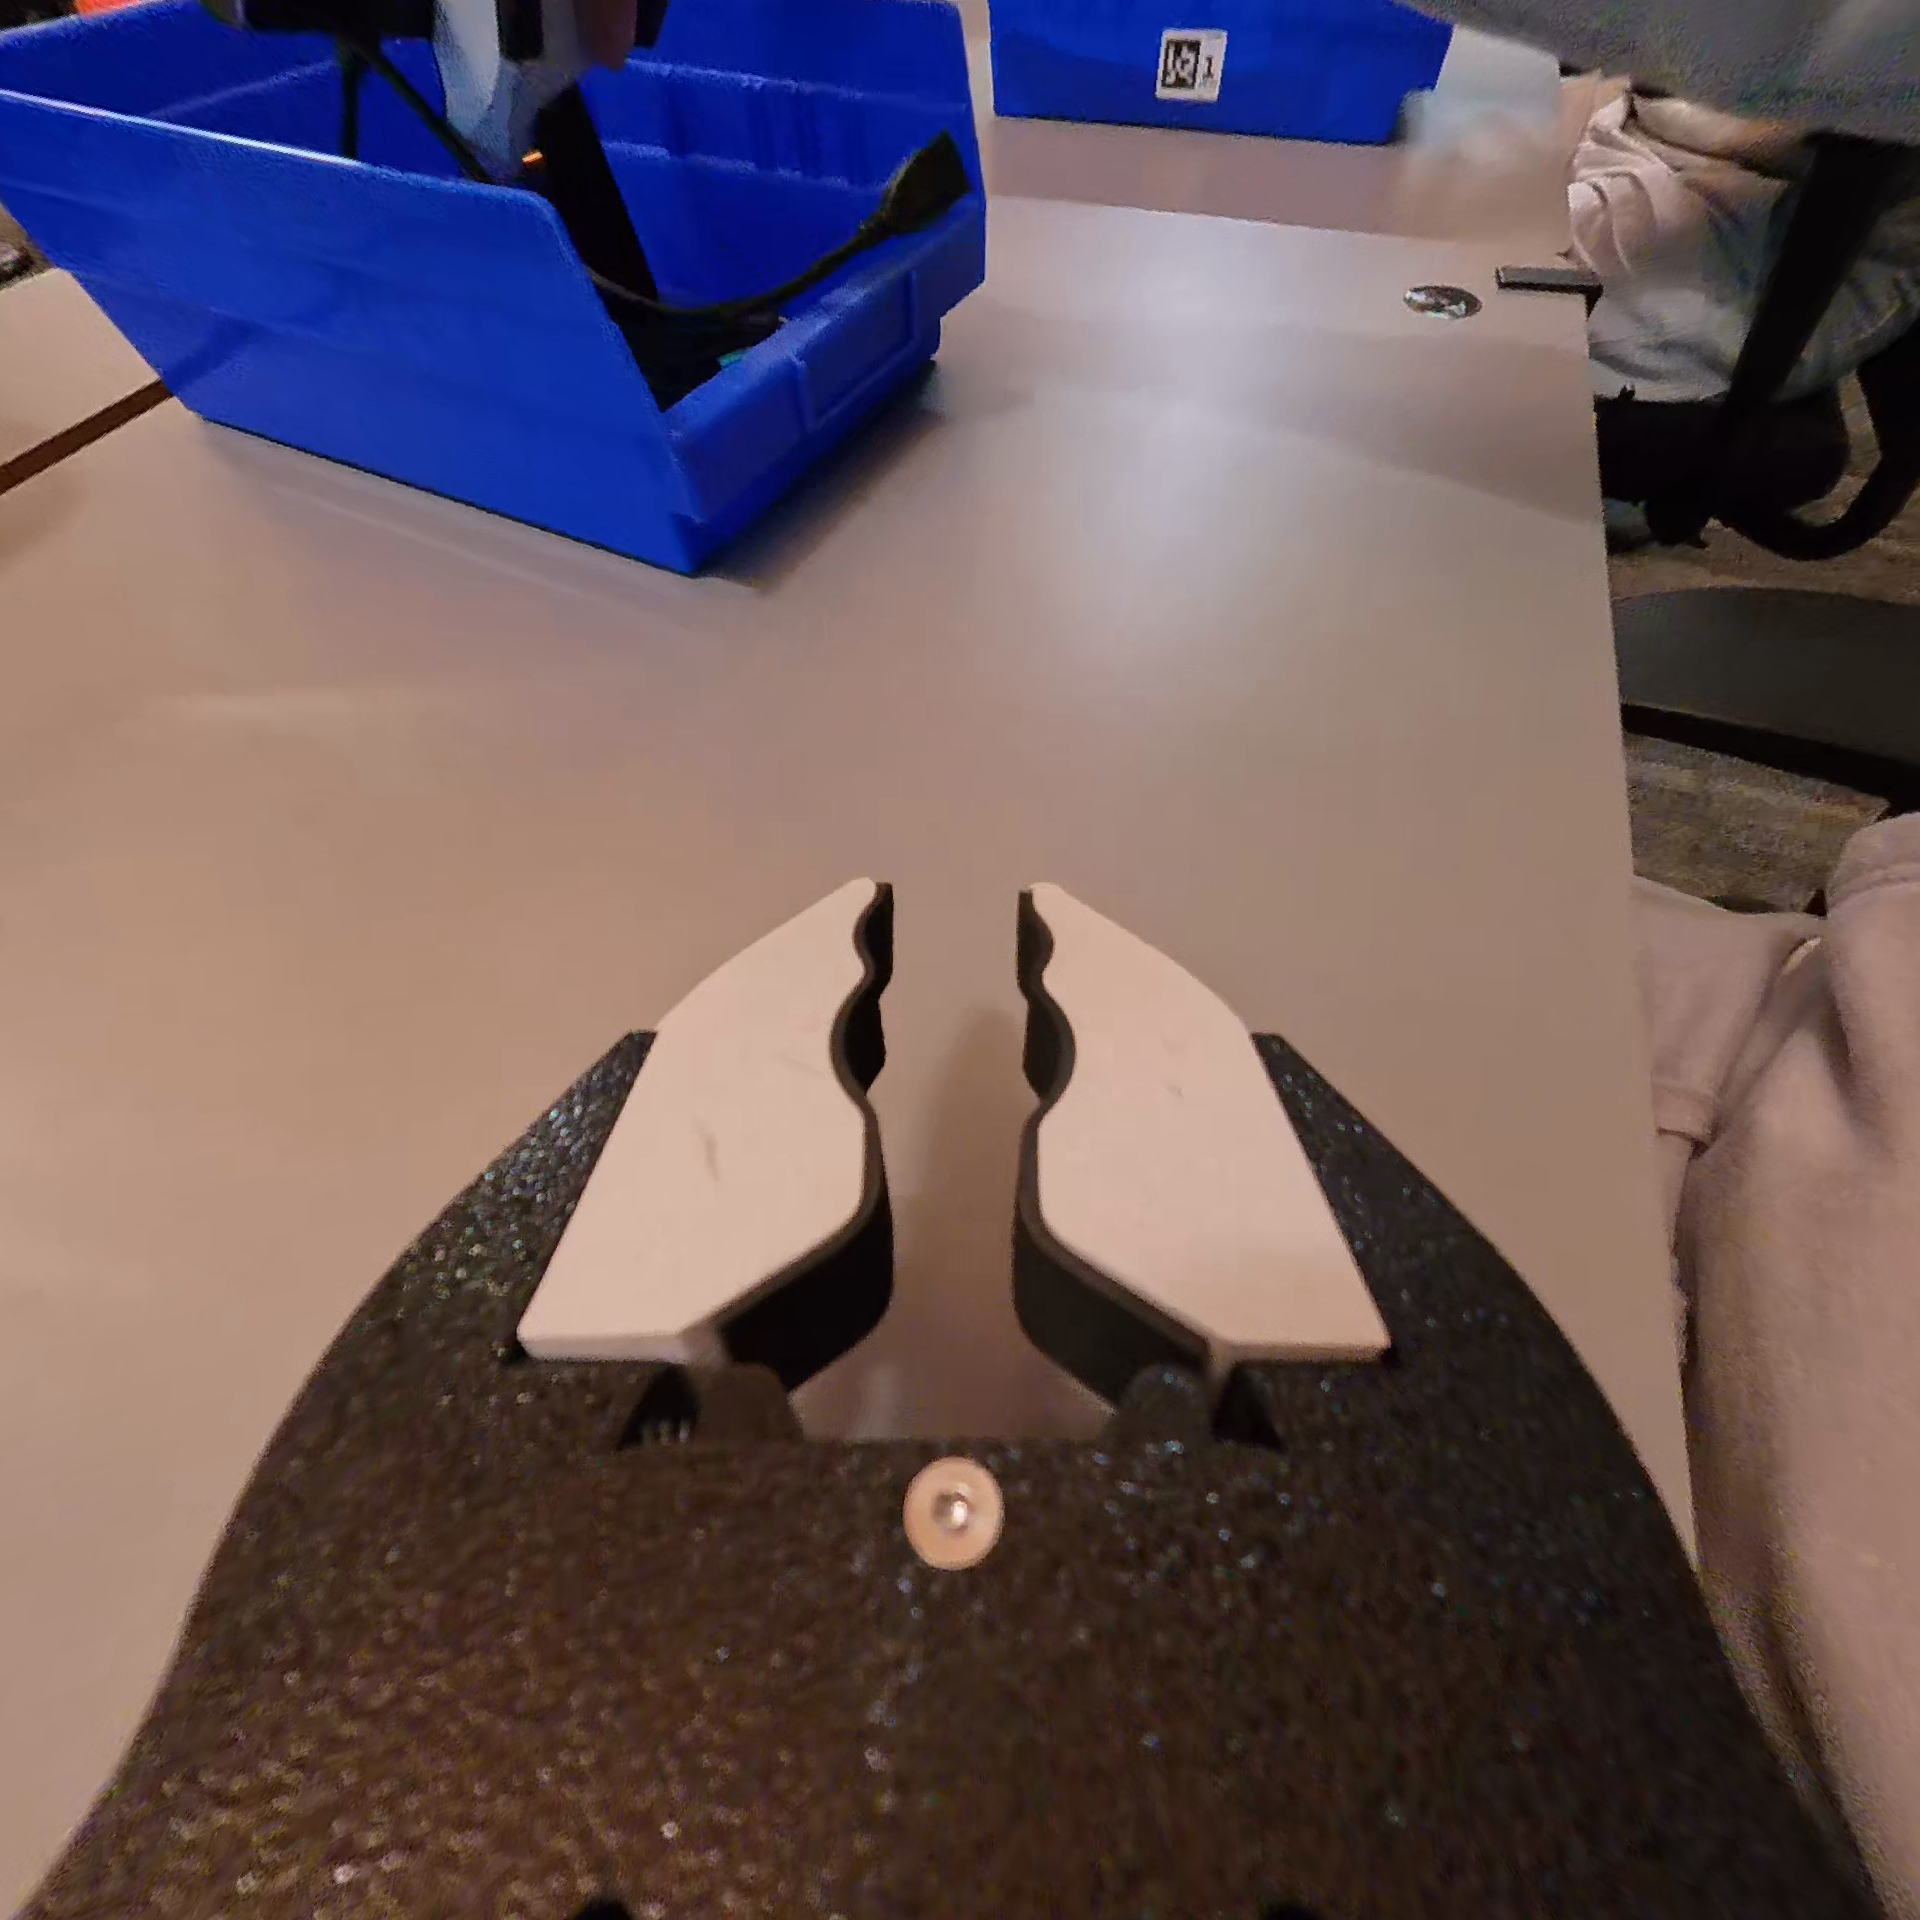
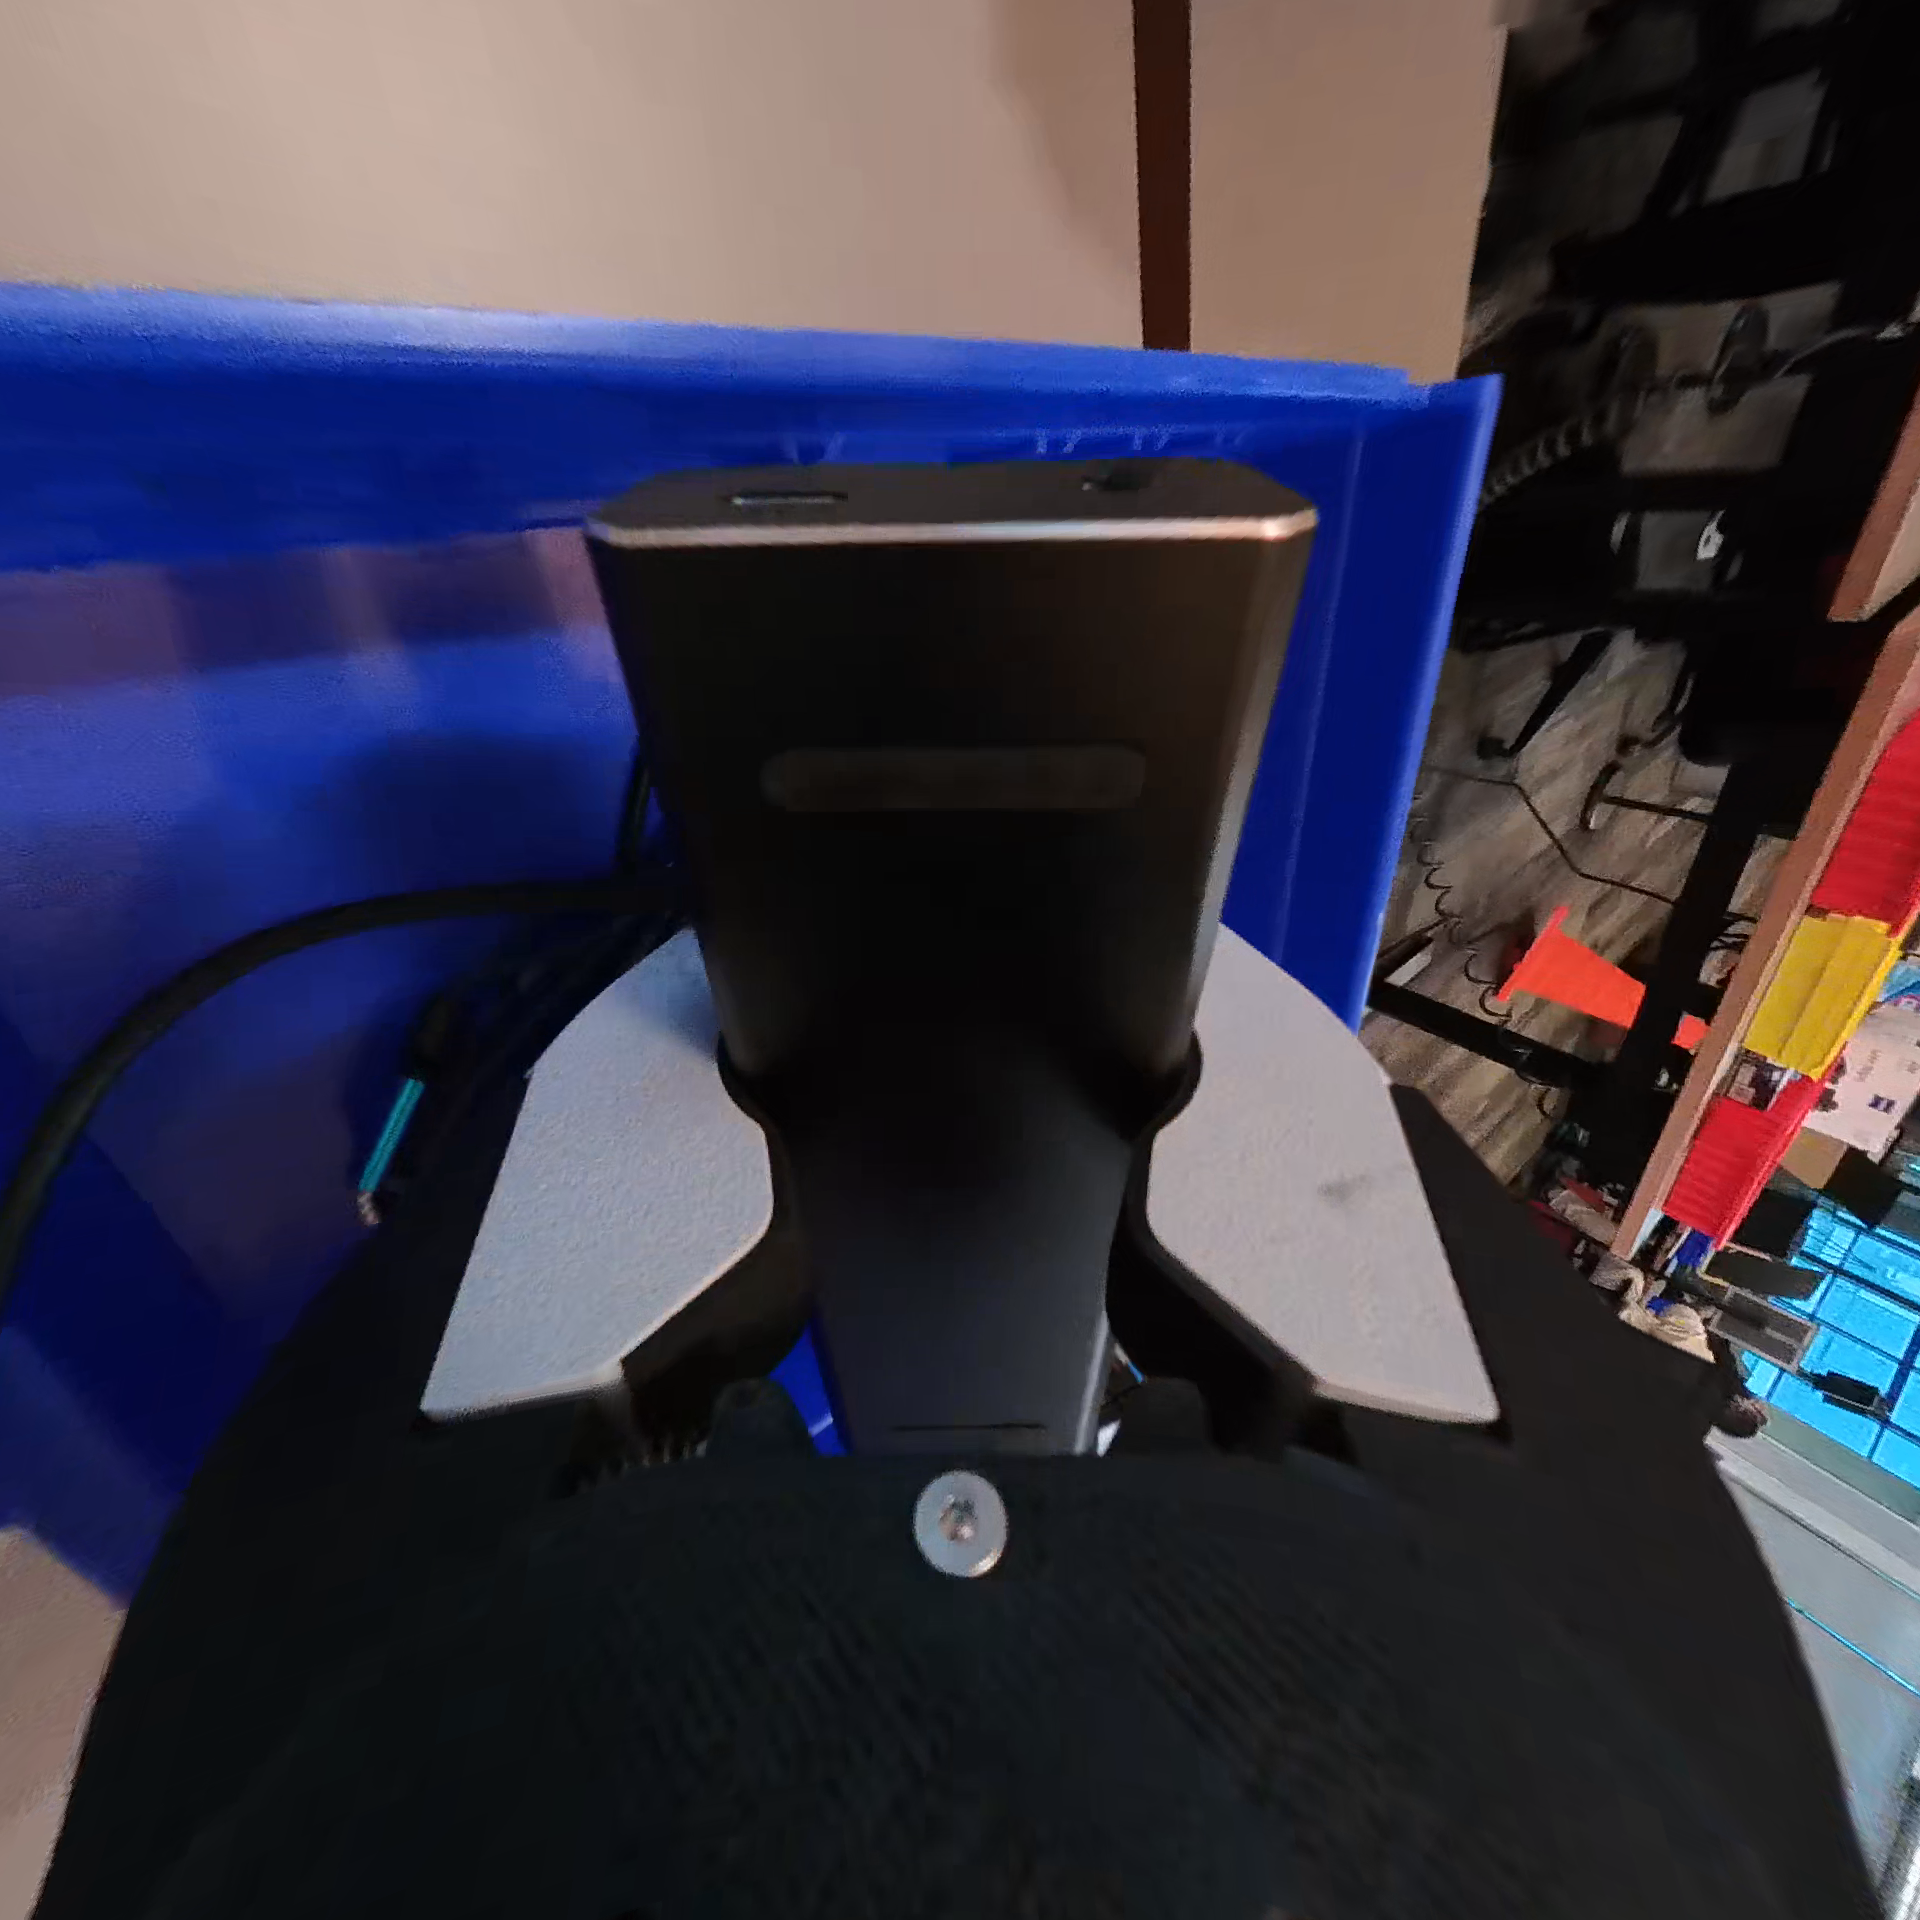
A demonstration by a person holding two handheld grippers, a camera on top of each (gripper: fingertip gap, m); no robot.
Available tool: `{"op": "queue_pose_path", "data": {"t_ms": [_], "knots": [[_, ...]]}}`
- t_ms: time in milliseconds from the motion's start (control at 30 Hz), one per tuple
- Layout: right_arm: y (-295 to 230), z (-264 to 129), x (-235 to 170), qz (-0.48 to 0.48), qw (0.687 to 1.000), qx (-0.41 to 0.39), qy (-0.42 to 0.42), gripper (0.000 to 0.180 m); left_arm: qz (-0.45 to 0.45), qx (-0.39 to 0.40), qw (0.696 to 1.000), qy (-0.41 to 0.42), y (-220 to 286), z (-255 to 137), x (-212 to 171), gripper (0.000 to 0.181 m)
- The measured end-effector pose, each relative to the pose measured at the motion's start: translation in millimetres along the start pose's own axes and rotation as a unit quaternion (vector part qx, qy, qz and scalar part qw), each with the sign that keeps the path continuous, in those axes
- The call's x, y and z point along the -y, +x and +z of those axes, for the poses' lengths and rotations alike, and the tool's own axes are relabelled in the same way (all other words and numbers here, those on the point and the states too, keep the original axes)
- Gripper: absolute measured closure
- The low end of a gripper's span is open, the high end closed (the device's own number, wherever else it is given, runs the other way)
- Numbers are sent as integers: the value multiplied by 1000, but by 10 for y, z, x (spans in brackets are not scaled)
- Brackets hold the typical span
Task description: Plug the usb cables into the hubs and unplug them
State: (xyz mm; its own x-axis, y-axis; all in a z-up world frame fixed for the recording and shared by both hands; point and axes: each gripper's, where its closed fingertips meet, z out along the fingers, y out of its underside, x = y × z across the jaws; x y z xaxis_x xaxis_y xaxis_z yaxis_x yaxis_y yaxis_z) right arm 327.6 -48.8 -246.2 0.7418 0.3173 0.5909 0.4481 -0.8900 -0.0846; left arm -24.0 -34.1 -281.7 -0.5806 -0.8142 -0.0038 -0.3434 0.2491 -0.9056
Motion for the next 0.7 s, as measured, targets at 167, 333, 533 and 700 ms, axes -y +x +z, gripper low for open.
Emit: {"op": "queue_pose_path", "data": {"t_ms": [167, 333, 533, 700], "knots": [[8, 82, 18, 14, 1000, -19, -5, 107, -15, 2, 1000, 11, -68, 13, 87, 158], [-54, 143, 20, 1, 999, -31, -14, 99, -2, 16, 1000, 8, -131, 104, 181, 158], [-27, -199, 54, 78, 995, -22, 56, 76, -50, 61, 997, 25, -335, 443, 473, 141], [21, -1071, -38, 283, 928, -74, 230, 83, -80, 100, 991, 34, -484, 857, 731, 118]]}}
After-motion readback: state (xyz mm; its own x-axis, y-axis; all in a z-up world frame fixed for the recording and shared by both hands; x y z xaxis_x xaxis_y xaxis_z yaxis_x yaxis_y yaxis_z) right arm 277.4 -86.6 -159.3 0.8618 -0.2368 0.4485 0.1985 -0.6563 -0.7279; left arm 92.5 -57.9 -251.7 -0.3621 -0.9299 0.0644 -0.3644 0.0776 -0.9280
